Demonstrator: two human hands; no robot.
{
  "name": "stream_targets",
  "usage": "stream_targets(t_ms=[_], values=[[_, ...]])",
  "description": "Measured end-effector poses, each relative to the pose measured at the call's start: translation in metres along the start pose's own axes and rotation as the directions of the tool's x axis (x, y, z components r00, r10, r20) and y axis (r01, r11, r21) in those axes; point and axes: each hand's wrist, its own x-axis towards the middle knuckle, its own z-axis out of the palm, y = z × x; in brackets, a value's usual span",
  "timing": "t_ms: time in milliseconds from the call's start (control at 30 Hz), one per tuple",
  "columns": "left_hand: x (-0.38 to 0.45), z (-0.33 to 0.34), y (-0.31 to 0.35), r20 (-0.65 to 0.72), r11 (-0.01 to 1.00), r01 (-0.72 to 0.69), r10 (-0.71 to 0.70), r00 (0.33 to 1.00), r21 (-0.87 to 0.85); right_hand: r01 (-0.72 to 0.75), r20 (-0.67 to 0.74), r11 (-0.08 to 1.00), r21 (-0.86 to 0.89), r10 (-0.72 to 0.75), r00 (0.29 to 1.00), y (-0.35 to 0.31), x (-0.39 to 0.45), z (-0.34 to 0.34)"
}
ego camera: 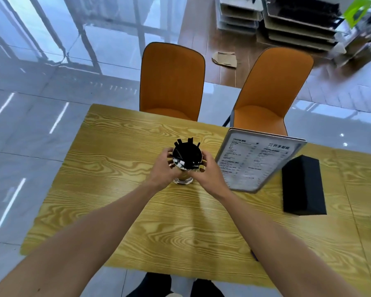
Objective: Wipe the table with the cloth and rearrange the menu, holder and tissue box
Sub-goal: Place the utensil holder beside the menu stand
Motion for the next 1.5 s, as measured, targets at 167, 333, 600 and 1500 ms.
stream_targets(t_ms=[167,333,600,1500], values=[[0.003,0.003,-0.002,0.017,1.0,0.012,-0.012,1.0,-0.01,-0.004,-0.03,1.0,-0.023,0.003,1.0,0.005,-0.003,-0.002],[0.006,0.006,-0.001,0.051,1.0,0.019,-0.018,0.999,-0.003,0.011,-0.056,0.995,-0.095,-0.016,0.998,0.008,-0.006,-0.002],[0.001,0.012,-0.003,0.084,1.0,-0.004,0.004,0.996,0.002,-0.01,-0.126,0.984,-0.179,-0.013,0.992,0.016,-0.021,-0.003],[-0.013,0.026,-0.005,0.012,0.974,0.12,-0.124,0.992,0.193,-0.083,-0.147,0.956,-0.282,0.043,0.988,0.031,-0.033,-0.014]])
